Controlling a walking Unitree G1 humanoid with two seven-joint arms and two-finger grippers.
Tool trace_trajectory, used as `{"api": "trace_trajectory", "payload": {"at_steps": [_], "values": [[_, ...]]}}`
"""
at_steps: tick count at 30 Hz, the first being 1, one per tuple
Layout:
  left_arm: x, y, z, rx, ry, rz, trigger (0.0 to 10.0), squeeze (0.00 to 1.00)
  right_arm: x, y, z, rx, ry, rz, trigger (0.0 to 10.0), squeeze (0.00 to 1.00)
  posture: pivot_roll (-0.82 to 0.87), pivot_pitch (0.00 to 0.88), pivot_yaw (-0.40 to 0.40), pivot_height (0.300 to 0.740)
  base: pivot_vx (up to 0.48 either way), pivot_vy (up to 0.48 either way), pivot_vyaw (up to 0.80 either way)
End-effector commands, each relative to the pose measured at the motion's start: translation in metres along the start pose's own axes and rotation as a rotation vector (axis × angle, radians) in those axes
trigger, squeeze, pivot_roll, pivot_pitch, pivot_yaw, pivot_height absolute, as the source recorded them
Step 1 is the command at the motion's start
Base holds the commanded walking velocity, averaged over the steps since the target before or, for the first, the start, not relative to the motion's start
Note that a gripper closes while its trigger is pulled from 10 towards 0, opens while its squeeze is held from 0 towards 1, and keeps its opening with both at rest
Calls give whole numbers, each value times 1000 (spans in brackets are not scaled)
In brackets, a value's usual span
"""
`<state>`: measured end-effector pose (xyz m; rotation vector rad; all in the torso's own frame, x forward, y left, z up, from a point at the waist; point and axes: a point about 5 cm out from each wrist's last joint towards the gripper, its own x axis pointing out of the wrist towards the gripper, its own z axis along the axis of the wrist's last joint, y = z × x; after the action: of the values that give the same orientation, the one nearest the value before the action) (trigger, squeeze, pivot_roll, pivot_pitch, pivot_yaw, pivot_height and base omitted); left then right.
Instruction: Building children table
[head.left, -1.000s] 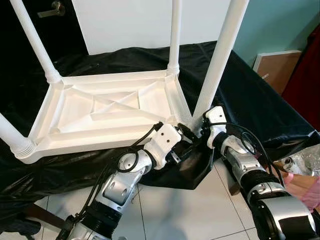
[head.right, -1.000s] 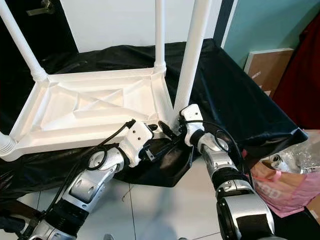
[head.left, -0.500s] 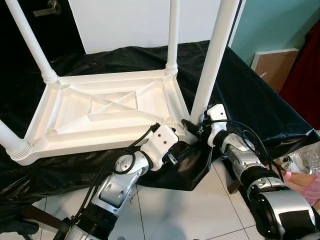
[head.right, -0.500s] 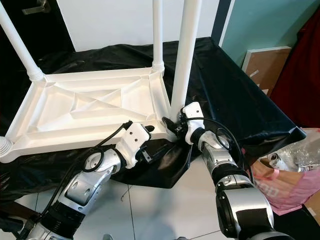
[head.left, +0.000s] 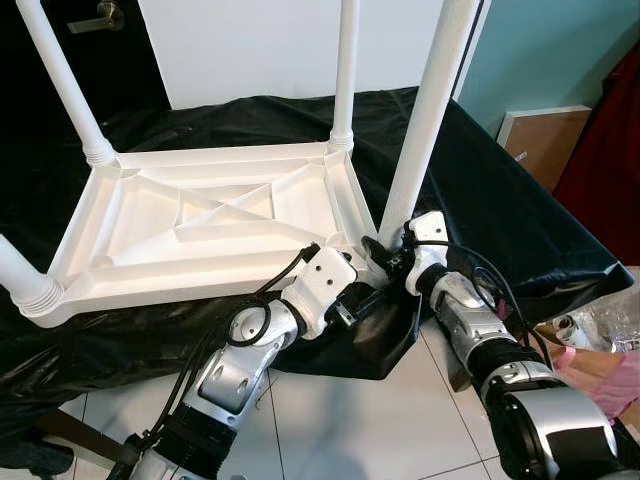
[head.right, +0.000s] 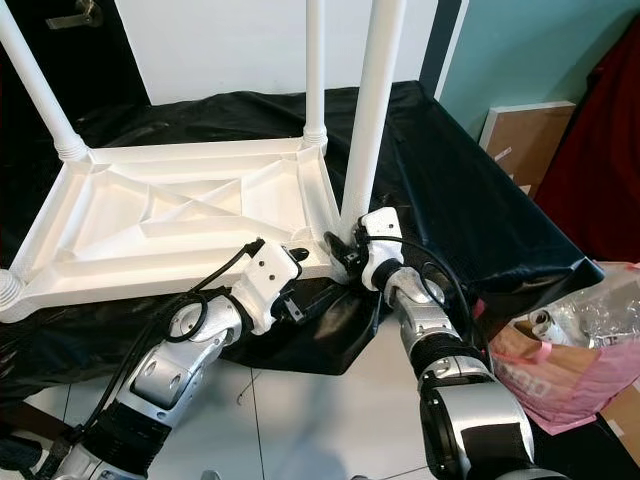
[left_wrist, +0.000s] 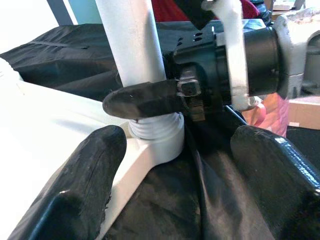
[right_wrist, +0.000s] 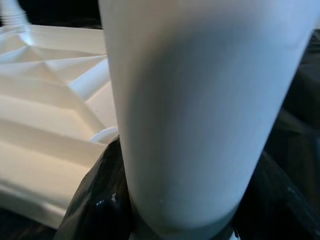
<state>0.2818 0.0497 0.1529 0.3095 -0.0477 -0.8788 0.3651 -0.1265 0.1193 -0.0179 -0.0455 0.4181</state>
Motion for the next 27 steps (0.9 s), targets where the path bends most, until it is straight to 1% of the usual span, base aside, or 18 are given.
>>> {"api": "trace_trajectory", "payload": {"at_steps": [1, 3, 5, 6, 7, 8, 10, 11, 12, 13, 15, 24, 25, 26, 27], "values": [[-1, -1, -4, -12, 12, 2, 10000, 0, -7, 4, -21, 47, 87, -63, 10000, 0, 36, 9, -69, 740, 0, 0, 0], [0, -1, -2, -16, 6, 2, 10000, 0, -8, 6, -28, 87, 123, -176, 10000, 0, 41, 14, -73, 740, 0, 0, 0], [0, -1, -1, -15, 4, 2, 10000, 0, -8, 9, -31, 106, 127, -270, 10000, 0, 42, 17, -75, 740, 0, 0, 0], [0, -1, -1, -15, 4, 2, 10000, 0, -8, 9, -31, 106, 127, -270, 10000, 0, 42, 17, -75, 740, 0, 0, 0], [-1, -2, -2, -18, 5, 4, 10000, 0, -8, 12, -30, 132, 108, -312, 10000, 0, 41, 18, -74, 740, 0, 0, 0], [-1, -2, -2, -18, 5, 4, 10000, 0, -8, 12, -30, 132, 108, -312, 10000, 0, 41, 18, -74, 740, 0, 0, 0], [-2, -3, -2, -23, 6, 6, 10000, 0, -7, 21, -28, 173, 77, -374, 10000, 0, 43, 22, -73, 740, 0, 0, 0], [-2, -3, -2, -23, 6, 6, 10000, 0, -7, 21, -28, 173, 77, -374, 10000, 0, 43, 22, -73, 740, 0, 0, 0], [-2, -5, -3, -26, 6, 5, 10000, 0, -7, 26, -27, 170, 64, -365, 10000, 0, 42, 23, -71, 740, 0, 0, 0], [-2, -5, -3, -26, 6, 5, 10000, 0, -7, 26, -27, 170, 64, -365, 10000, 0, 42, 23, -71, 740, 0, 0, 0], [-3, -6, -4, -30, 10, 1, 10000, 0, -6, 31, -24, 146, 45, -340, 10000, 0, 42, 25, -68, 740, 0, 0, 0], [-4, -6, -6, -30, 16, 0, 10000, 0, -9, 33, -23, 127, 31, -352, 10000, 0, 34, 28, -50, 740, 0, 0, 0], [-4, -6, -6, -29, 18, -2, 10000, 0, -9, 32, -22, 117, 20, -349, 10000, 39, 33, 27, -46, 740, 0, 0, 0], [-4, -6, -7, -27, 19, -3, 10000, 0, -10, 32, -20, 115, 8, -347, 10000, 796, 33, 26, -45, 740, 0, 0, 0], [-4, -6, -7, -24, 21, -5, 10000, 0, -10, 31, -19, 122, -4, -344, 10000, 1000, 35, 26, -44, 740, 0, 0, 0]]}}
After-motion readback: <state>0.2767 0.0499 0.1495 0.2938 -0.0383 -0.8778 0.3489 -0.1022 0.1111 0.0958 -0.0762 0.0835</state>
